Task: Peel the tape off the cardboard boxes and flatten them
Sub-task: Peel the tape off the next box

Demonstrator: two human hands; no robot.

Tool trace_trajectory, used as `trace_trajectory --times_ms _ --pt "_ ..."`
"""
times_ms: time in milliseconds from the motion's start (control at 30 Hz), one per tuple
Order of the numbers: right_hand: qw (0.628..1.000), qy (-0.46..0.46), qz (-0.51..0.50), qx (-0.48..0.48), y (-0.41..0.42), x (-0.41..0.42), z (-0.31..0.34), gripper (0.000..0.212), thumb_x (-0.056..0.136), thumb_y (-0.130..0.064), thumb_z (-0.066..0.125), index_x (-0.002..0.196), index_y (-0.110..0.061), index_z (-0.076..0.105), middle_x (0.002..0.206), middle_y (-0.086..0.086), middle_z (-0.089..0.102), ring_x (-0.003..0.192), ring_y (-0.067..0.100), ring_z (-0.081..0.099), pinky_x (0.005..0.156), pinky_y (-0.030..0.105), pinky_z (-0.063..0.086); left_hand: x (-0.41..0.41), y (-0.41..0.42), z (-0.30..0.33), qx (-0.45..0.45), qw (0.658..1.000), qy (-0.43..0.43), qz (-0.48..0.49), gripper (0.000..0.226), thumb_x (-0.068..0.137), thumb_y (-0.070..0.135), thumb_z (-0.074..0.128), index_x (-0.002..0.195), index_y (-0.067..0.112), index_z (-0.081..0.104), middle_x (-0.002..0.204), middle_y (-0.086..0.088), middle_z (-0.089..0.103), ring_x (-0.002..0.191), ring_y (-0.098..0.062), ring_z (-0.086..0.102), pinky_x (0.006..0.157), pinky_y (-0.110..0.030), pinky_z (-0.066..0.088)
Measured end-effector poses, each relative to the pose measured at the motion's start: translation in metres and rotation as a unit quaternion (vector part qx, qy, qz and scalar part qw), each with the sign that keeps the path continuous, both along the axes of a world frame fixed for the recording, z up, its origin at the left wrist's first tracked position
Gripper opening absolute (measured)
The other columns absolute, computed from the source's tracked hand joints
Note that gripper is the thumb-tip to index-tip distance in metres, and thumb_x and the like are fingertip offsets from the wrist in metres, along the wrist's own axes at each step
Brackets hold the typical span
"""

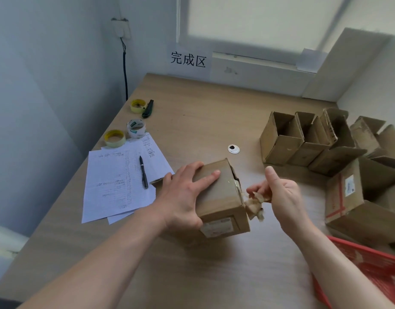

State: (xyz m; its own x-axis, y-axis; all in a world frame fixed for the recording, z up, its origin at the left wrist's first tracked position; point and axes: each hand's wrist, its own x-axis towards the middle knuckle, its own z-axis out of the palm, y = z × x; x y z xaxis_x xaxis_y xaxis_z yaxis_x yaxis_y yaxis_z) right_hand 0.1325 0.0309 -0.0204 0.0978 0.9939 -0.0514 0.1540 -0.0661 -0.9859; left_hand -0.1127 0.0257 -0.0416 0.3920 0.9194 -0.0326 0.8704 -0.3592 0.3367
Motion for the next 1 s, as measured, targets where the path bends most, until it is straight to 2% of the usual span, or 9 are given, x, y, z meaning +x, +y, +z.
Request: trace_trajectory --times_ms 100,200,300,400,500,600,733,867,1000 --pt "0.994 -0.104 -0.017 -0.006 -0.004 0.013 -0.013 0.038 0.087 -0.023 0.073 0.054 -0.005 0.065 0.058 0.006 0.069 0.056 0.016 0.062 0.053 0.025 0.045 0.015 0.008 -0.003 -0.003 0.999 0.027 -0.034 0.123 0.052 0.052 0.076 0.15 0.054 0.001 0.154 0.011 0.001 0.143 -0.017 0.008 0.113 -0.047 0.014" --pt "0.985 -0.166 -0.032 0.03 -0.012 0.021 -0.018 0.021 0.075 0.003 0.07 0.065 -0.016 0.067 0.058 0.002 0.066 0.044 0.008 0.057 0.043 0.018 0.043 0.034 0.015 -0.005 -0.007 0.997 0.057 -0.059 0.123 0.052 0.049 0.078 0.151 0.053 0.005 0.155 0.008 0.001 0.144 -0.017 0.006 0.114 -0.05 0.014" --pt "0.98 -0.195 -0.015 0.023 -0.019 0.03 -0.025 0.043 0.075 0.009 0.068 0.105 -0.022 0.071 0.075 0.001 0.068 0.05 0.011 0.062 0.044 0.025 0.053 0.049 0.018 -0.007 -0.015 0.994 0.07 -0.079 0.12 0.053 0.046 0.078 0.151 0.052 0.009 0.156 0.007 0.002 0.143 -0.016 0.003 0.114 -0.052 0.009" --pt "0.989 -0.148 0.002 -0.016 -0.026 0.038 -0.033 0.071 0.079 0.012 0.065 0.131 -0.036 0.057 0.085 0.002 0.068 0.056 0.019 0.064 0.046 0.034 0.056 0.06 0.019 -0.009 -0.019 0.992 0.081 -0.098 0.117 0.055 0.045 0.078 0.15 0.052 0.011 0.155 0.008 0.001 0.142 -0.016 0.0 0.114 -0.056 0.003" --pt "0.995 -0.095 0.002 -0.042 -0.034 0.043 -0.042 0.077 0.079 0.012 0.066 0.131 -0.042 0.051 0.097 0.0 0.067 0.06 0.016 0.065 0.046 0.027 0.052 0.067 0.022 -0.01 -0.024 0.991 0.087 -0.101 0.116 0.055 0.045 0.078 0.15 0.052 0.011 0.155 0.008 0.0 0.143 -0.016 -0.001 0.115 -0.057 0.0" --pt "0.998 -0.035 -0.012 -0.053 -0.036 0.047 -0.053 0.058 0.081 0.015 0.064 0.121 -0.027 0.065 0.101 0.005 0.071 0.059 0.018 0.062 0.047 0.026 0.05 0.068 0.024 -0.01 -0.025 0.989 0.102 -0.104 0.118 0.055 0.047 0.078 0.15 0.052 0.009 0.154 0.01 -0.002 0.145 -0.018 0.0 0.116 -0.057 0.001" --pt "0.999 -0.013 -0.032 -0.019 -0.035 0.048 -0.059 0.045 0.083 0.016 0.065 0.097 -0.026 0.071 0.083 -0.001 0.075 0.066 0.013 0.065 0.054 0.023 0.052 0.07 0.021 -0.012 -0.019 0.988 0.108 -0.111 0.12 0.054 0.048 0.079 0.149 0.052 0.007 0.153 0.012 -0.004 0.142 -0.016 -0.004 0.115 -0.057 -0.002" --pt "0.999 -0.022 -0.036 0.015 -0.036 0.046 -0.062 0.04 0.085 0.012 0.067 0.095 -0.027 0.07 0.075 0.001 0.073 0.064 0.008 0.063 0.052 0.019 0.051 0.069 0.018 -0.014 -0.013 0.988 0.108 -0.114 0.118 0.055 0.048 0.077 0.149 0.052 0.005 0.153 0.01 -0.005 0.142 -0.018 -0.005 0.115 -0.059 -0.003" --pt "0.999 0.008 -0.027 0.016 -0.032 0.045 -0.063 0.044 0.085 0.018 0.061 0.096 -0.023 0.068 0.07 -0.001 0.067 0.057 0.01 0.058 0.046 0.025 0.048 0.069 0.015 -0.016 -0.006 0.987 0.107 -0.117 0.116 0.055 0.049 0.074 0.148 0.052 0.004 0.154 0.009 -0.004 0.144 -0.021 -0.003 0.114 -0.061 -0.002"
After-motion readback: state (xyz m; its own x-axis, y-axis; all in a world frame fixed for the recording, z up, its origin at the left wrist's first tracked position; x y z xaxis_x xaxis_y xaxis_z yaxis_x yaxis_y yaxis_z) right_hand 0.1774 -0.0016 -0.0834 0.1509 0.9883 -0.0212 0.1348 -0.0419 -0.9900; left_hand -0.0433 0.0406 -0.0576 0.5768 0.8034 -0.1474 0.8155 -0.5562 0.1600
